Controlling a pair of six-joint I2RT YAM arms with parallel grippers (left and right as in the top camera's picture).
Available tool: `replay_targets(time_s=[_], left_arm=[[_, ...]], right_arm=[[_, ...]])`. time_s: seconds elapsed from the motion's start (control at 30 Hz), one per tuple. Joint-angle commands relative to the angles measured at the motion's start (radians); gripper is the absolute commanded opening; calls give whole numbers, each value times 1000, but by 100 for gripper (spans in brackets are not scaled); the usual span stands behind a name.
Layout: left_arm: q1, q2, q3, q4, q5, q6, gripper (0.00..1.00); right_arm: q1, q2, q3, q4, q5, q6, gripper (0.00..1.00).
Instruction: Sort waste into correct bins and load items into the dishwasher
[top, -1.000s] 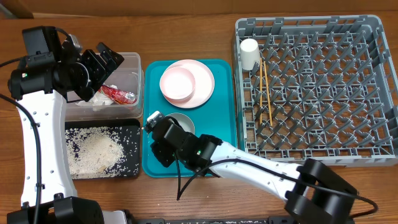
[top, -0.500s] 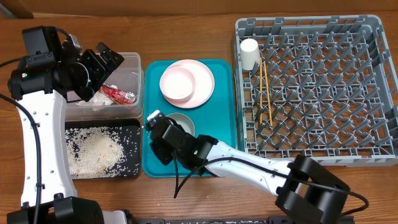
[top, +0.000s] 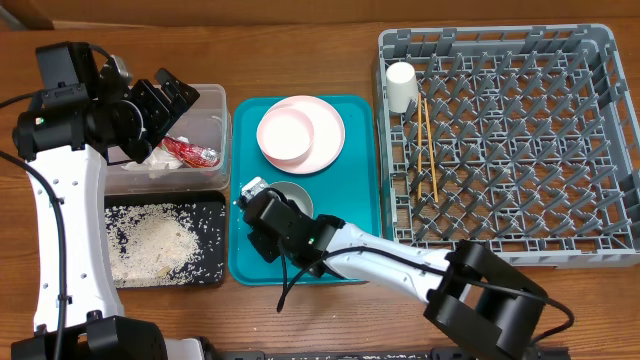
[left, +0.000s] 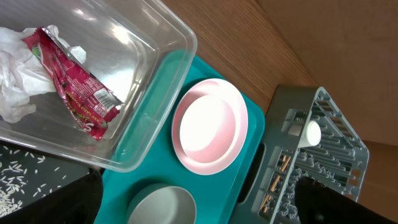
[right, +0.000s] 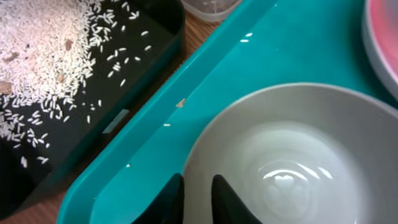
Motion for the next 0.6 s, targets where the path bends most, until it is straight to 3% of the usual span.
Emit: replay_targets(time_s=[0.0, 0.43, 0.57], left_arm=[[2, 3, 17, 1, 8, 2, 100], [2, 3, 17, 1, 8, 2, 100], [2, 3, 17, 1, 8, 2, 100]], right_arm=[[-2, 16, -1, 5, 5, -2, 17], [-5, 3, 20, -63, 14, 0, 15], [-6, -8, 22, -122, 97, 57, 15]])
